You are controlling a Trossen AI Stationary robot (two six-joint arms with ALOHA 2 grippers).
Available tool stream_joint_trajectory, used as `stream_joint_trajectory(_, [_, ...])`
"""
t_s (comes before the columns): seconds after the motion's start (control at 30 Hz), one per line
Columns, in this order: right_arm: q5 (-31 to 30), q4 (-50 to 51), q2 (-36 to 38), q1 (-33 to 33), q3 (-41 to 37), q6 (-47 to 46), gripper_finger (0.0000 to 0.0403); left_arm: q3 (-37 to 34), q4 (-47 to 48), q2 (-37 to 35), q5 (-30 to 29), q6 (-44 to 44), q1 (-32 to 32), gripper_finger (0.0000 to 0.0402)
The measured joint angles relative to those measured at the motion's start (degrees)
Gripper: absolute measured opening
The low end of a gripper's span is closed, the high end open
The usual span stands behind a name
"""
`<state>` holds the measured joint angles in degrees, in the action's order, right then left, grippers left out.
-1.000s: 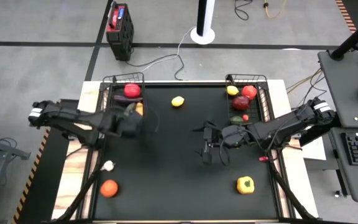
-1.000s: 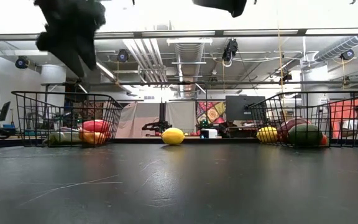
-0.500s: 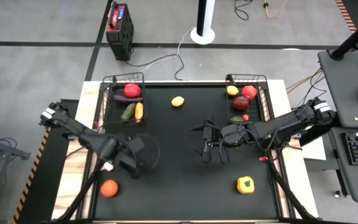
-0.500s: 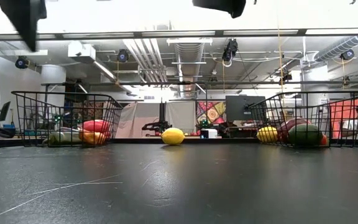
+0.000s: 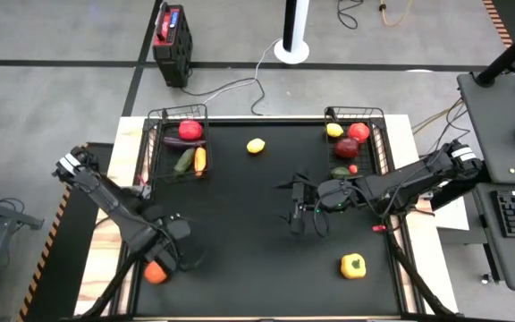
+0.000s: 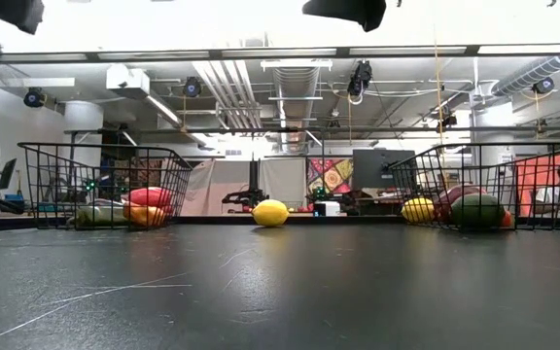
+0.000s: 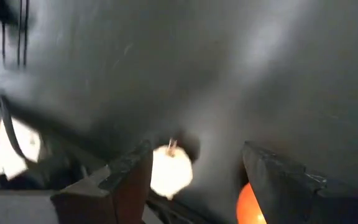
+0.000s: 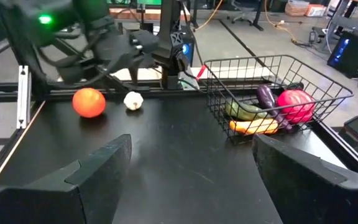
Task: Sort produce into baskets
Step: Put the white garlic into the left wire basket
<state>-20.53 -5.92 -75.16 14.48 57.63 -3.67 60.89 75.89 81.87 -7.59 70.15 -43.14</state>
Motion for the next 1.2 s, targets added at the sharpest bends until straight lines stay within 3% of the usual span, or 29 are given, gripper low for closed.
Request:
stream_joint_trajectory(0.23, [0.0,0.0,0.0,0.0,0.0,-0.3,0.0329,-7.5,-1.1,-4.7,10.7,25.7,1.5,0.0233])
stream_joint_trajectory(0.9, [0.0,-0.1,0.0,-0.2,0.0,-1.9,0.0332,-13.9,-5.1,1.0,13.2,26.4,1.2,0.0233])
stream_joint_trajectory(1.2, [0.0,0.0,0.0,-0.2,0.0,-1.9,0.0331,-18.8,-11.7,1.0,13.1,26.9,1.2,0.0233])
